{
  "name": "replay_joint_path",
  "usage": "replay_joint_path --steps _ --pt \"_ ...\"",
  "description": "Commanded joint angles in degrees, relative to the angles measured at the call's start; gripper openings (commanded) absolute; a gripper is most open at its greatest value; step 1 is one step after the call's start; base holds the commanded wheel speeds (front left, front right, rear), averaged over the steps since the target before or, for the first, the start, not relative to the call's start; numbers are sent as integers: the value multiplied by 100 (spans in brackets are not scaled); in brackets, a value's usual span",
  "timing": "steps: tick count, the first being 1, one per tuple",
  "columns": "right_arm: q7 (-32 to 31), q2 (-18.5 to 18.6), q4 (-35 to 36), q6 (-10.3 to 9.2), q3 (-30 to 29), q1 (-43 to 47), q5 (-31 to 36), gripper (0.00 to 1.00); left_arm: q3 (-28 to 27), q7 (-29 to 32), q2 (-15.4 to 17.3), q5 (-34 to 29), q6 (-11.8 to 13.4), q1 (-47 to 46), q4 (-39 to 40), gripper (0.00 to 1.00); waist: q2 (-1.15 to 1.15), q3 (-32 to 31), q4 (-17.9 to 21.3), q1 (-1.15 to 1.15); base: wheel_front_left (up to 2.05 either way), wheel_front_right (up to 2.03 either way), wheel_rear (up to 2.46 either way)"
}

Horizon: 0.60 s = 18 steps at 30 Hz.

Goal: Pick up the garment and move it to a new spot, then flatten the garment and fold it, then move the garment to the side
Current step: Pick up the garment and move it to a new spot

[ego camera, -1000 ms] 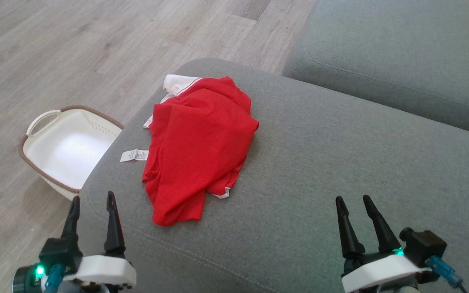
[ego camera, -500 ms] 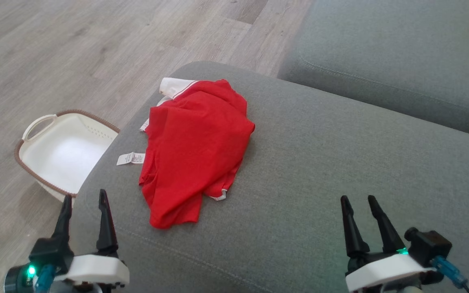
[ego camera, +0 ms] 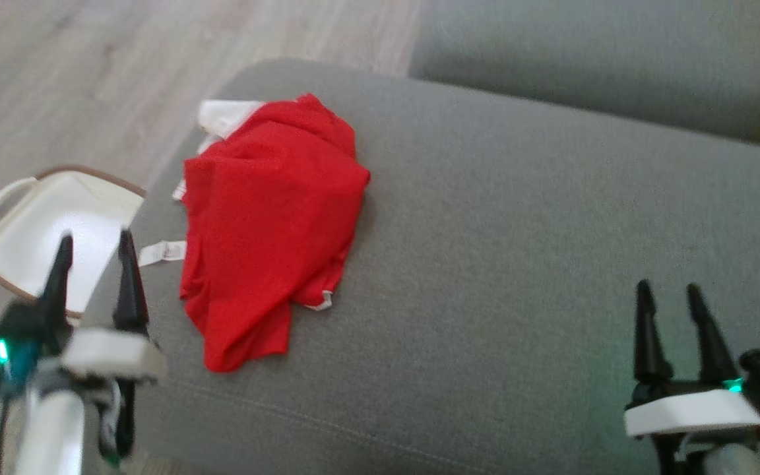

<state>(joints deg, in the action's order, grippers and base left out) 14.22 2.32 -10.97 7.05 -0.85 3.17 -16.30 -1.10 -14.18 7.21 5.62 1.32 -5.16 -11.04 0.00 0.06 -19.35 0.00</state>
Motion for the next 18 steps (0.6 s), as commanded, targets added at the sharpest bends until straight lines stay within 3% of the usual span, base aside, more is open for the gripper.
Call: replay_joint_path --steps 1,10,18 --pt "78 55 265 44 16 -289 101 100 -165 41 219 -16 -95 -598 40 100 0 384 257 0 0 0 0" --pt "-32 55 769 44 -459 -691 487 100 213 1412 943 194 -764 -2836 -1599 100 0 1454 699 0 0 0 0" --pt "-103 55 1039 44 -385 -930 497 100 1164 2575 1359 1043 -878 -4192 -2777 100 0 2131 1018 0 0 0 0"
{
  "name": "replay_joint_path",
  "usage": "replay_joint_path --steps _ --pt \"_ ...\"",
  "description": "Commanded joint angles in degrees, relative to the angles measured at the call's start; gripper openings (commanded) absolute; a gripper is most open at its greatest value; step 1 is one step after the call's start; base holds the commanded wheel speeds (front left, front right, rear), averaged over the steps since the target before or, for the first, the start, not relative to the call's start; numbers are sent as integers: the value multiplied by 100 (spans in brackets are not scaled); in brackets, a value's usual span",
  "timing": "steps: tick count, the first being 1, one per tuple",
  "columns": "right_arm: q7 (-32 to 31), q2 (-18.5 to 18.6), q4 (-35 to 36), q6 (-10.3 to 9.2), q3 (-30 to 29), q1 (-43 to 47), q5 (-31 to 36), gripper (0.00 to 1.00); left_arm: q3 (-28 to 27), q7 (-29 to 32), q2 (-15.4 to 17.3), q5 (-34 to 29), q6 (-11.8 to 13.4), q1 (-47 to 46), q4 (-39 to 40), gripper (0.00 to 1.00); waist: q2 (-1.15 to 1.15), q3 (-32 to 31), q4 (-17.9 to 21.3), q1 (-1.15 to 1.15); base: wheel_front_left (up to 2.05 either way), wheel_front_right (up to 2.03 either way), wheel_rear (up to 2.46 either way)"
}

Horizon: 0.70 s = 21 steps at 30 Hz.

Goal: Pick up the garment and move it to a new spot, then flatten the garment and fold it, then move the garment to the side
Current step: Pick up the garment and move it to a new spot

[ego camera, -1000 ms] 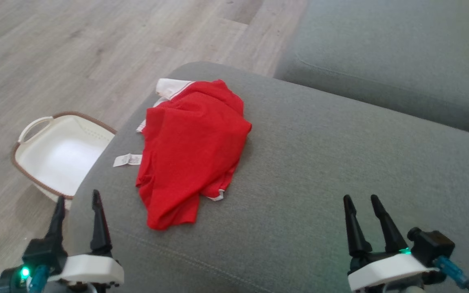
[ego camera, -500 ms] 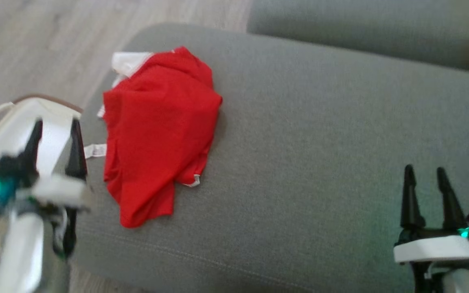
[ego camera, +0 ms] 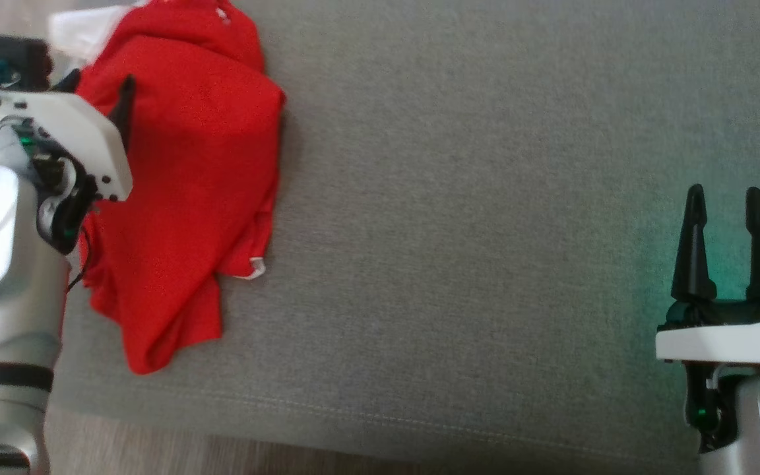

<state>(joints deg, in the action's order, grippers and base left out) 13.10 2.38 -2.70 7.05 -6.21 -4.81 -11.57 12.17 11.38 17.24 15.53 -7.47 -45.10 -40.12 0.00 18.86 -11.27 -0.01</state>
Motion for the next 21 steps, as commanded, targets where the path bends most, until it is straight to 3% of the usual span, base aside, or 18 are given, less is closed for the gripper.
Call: replay_joint_path --steps 1,6,12,13,15,21 --pt "12 50 222 44 172 -146 26 100 -27 139 424 196 1 -286 37 100 0 302 244 1 0 0 0" --pt "28 50 239 44 236 -218 12 100 502 470 760 695 -1 -608 -356 100 0 468 389 1 0 0 0" --pt "57 50 214 44 267 -274 -11 100 885 555 893 1072 -1 -793 -706 100 0 542 469 1 0 0 0" --pt "60 50 210 44 275 -287 -12 100 932 563 903 1139 -1 -810 -759 91 0 555 483 1 0 0 0" --pt "65 50 201 44 285 -314 -17 100 1018 599 907 1248 -1 -835 -870 0 0 573 498 1 0 0 0" --pt "95 50 121 44 305 -348 -80 100 1086 308 983 1389 -1 -1037 -1090 0 0 528 493 1 0 0 0"
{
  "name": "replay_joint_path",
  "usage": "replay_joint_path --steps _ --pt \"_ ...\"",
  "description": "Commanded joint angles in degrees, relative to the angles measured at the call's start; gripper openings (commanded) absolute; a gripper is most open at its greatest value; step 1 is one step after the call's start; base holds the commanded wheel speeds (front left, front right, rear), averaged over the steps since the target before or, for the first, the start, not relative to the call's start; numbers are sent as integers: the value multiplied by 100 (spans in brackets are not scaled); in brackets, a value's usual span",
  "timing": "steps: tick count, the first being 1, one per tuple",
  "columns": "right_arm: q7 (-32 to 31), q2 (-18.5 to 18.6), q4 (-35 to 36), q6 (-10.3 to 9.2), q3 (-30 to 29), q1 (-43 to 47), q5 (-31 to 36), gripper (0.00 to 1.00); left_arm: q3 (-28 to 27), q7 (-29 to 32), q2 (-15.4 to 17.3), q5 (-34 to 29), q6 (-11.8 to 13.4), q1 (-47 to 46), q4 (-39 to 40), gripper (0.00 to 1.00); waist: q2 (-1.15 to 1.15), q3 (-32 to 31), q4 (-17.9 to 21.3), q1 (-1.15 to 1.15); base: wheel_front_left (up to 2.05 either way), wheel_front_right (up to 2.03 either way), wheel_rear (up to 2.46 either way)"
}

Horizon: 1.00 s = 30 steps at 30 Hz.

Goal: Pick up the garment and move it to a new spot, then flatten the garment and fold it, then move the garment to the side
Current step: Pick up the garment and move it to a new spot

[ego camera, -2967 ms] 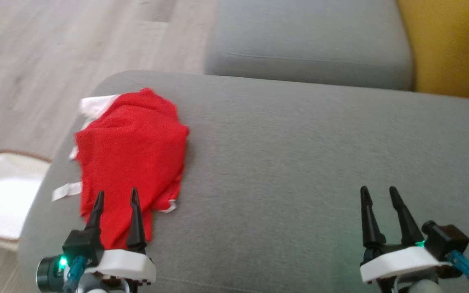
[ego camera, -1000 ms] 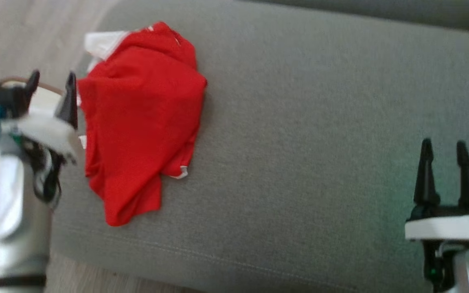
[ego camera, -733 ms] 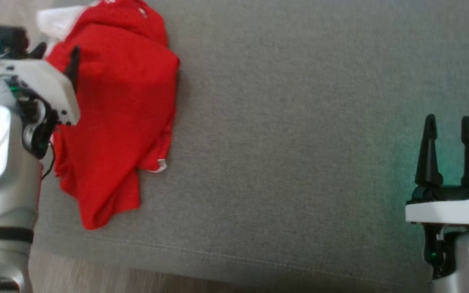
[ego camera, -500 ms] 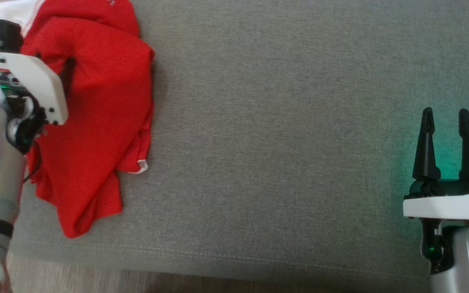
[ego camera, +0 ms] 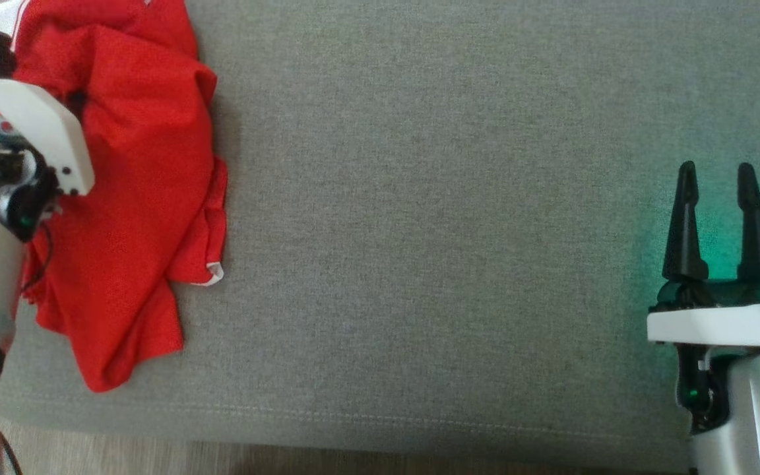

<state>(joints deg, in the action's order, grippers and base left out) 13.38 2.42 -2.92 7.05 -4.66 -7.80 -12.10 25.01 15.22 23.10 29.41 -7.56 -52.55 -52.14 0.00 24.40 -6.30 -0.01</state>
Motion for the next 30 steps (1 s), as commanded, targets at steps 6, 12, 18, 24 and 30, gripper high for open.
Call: replay_joint_path --steps 6,12,18,24,30 --pt "107 45 -24 44 228 -7 -98 100 -358 -901 503 -21 113 -585 30 0 0 -324 -37 1 0 0 0" --pt "138 45 -196 44 328 68 -195 100 -566 -1761 545 27 246 -761 198 0 0 -769 -84 1 0 0 0" --pt "155 45 -382 44 431 184 -324 100 -651 -2349 518 15 402 -768 679 0 0 -1266 -115 1 0 0 0" --pt "160 45 -480 44 537 295 -498 100 -625 -2383 509 20 547 -546 1402 0 0 -1717 -24 1 0 0 0" --pt "161 45 -459 44 577 402 -653 100 -572 -2038 684 -34 846 -154 2305 0 0 -1959 158 1 0 0 0"
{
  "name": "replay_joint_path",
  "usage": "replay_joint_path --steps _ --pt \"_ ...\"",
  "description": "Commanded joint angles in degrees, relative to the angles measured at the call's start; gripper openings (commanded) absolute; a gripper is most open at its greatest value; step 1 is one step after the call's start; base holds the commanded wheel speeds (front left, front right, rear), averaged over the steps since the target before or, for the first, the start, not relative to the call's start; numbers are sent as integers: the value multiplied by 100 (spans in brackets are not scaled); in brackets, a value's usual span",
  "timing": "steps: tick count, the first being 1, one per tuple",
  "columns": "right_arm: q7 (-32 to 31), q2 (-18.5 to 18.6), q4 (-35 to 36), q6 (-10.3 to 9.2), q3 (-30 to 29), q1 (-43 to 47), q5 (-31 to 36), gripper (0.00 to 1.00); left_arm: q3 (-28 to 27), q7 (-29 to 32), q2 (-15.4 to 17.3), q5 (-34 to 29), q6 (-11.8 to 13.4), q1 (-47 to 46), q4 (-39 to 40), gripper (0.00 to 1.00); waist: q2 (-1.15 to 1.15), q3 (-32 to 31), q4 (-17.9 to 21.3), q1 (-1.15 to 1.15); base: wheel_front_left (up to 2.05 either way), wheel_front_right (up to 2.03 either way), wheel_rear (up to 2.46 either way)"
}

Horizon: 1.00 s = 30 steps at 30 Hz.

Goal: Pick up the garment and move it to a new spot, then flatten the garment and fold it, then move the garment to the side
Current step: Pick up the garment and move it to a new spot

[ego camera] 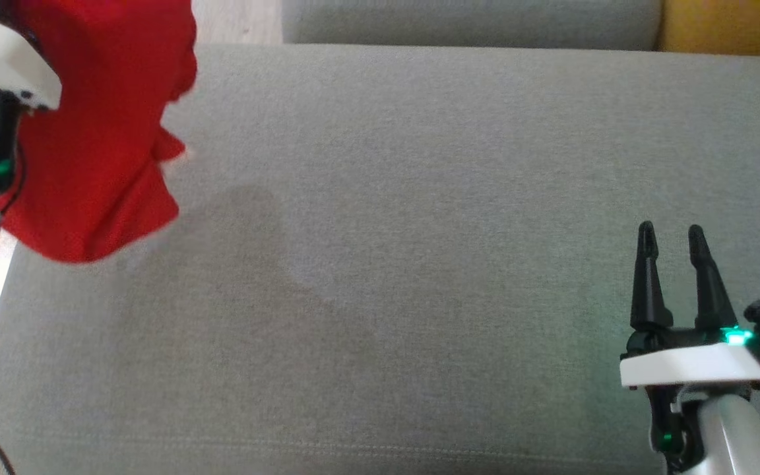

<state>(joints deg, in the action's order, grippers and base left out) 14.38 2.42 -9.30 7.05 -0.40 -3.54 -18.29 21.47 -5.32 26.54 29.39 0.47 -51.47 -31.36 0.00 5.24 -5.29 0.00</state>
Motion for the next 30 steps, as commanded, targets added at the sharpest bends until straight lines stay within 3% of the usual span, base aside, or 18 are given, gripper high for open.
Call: replay_joint_path --steps 1,9,13,22,30 --pt "61 45 181 44 161 -15 -50 100 -223 74 368 -32 98 -199 341 0 0 -47 82 0 0 0 0" --pt "62 45 208 44 196 42 -130 100 -203 353 416 53 293 194 1033 0 0 -77 238 0 0 0 0" --pt "62 45 221 44 223 22 -140 100 -41 492 256 107 310 405 1443 0 0 -100 358 0 0 0 0" --pt "62 45 338 44 386 -220 -149 100 523 692 -573 208 448 673 2182 0 0 53 1016 0 0 0 0" --pt "62 45 524 44 605 -493 -276 100 1004 526 -1251 181 447 749 1733 0 0 398 1771 0 0 0 0"
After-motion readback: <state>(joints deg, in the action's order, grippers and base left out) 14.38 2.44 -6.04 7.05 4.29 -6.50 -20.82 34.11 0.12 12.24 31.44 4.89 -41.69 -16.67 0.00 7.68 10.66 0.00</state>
